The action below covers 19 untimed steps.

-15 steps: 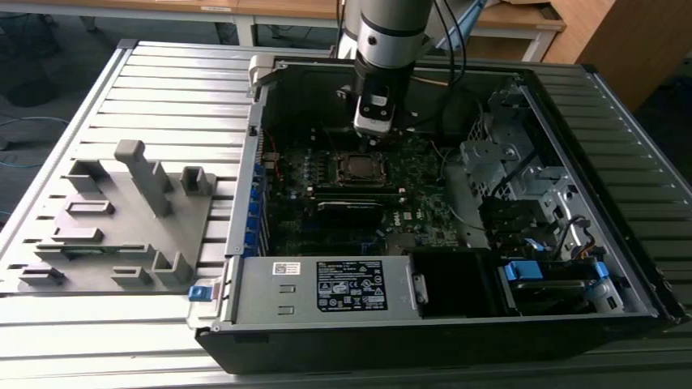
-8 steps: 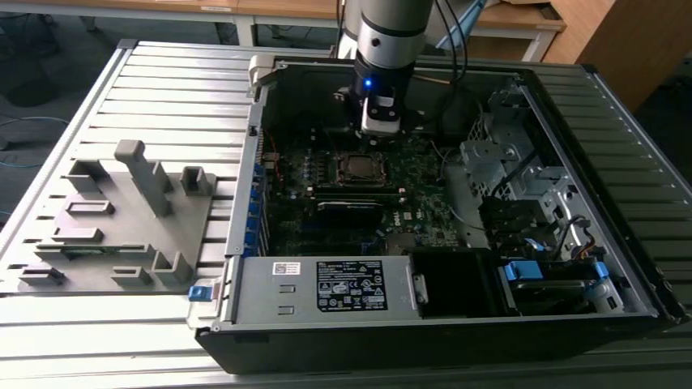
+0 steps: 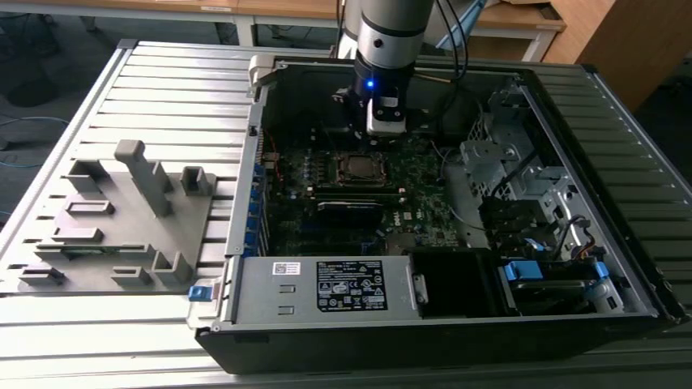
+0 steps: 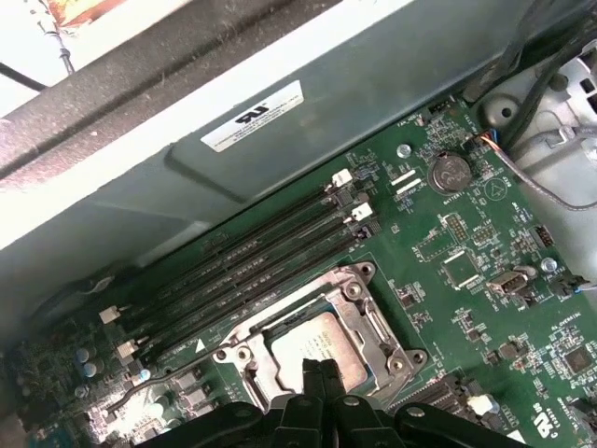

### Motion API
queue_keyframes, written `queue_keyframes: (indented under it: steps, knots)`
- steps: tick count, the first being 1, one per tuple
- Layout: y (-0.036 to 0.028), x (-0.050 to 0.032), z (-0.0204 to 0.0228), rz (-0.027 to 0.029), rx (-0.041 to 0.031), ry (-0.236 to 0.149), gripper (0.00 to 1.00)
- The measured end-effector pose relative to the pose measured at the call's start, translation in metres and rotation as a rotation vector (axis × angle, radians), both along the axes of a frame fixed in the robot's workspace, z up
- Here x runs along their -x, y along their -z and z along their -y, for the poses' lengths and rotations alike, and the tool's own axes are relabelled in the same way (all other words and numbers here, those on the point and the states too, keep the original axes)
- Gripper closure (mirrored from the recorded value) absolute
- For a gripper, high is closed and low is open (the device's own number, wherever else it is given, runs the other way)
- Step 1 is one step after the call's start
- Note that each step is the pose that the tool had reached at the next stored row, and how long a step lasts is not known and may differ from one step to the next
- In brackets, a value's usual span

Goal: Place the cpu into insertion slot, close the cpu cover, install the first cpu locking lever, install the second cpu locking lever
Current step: 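Close the cpu cover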

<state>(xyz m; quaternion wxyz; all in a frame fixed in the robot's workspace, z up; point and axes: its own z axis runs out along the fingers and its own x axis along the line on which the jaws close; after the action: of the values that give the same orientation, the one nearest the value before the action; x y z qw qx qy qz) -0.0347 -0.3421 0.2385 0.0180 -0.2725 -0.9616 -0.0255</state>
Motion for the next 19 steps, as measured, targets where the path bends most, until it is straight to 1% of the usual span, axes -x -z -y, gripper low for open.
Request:
queue_keyframes:
  steps: [6, 8, 16, 19]
  knots:
    - [0.0, 0.0, 0.0, 0.0, 0.0, -0.006, 0.89]
    - [0.0, 0.0, 0.0, 0.0, 0.0, -0.023, 0.89]
    - [0.0001, 0.0, 0.0, 0.0001, -0.0007, -0.112, 0.89]
    - [0.0001, 0.0, 0.0, 0.0, -0.0006, -0.117, 0.89]
